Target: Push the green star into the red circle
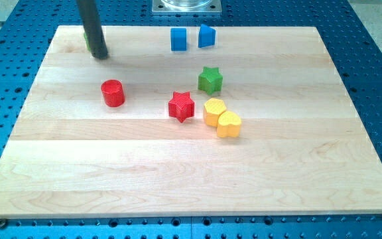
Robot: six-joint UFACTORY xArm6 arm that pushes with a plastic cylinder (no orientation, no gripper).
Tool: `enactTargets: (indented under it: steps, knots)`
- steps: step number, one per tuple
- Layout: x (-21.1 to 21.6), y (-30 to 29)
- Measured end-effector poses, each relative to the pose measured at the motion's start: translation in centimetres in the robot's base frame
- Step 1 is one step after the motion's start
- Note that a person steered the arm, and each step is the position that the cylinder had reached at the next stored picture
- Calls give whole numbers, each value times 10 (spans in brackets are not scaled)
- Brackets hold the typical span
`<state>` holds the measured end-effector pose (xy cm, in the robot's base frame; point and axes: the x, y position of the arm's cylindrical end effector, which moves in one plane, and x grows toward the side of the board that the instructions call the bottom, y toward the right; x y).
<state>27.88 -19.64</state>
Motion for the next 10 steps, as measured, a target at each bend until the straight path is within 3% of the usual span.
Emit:
enactTargets:
  steps: [2,3,6,9,10]
  knots:
    - [-22,29]
    - [-9,138]
    - [72,335]
    - [98,177]
    - [112,174]
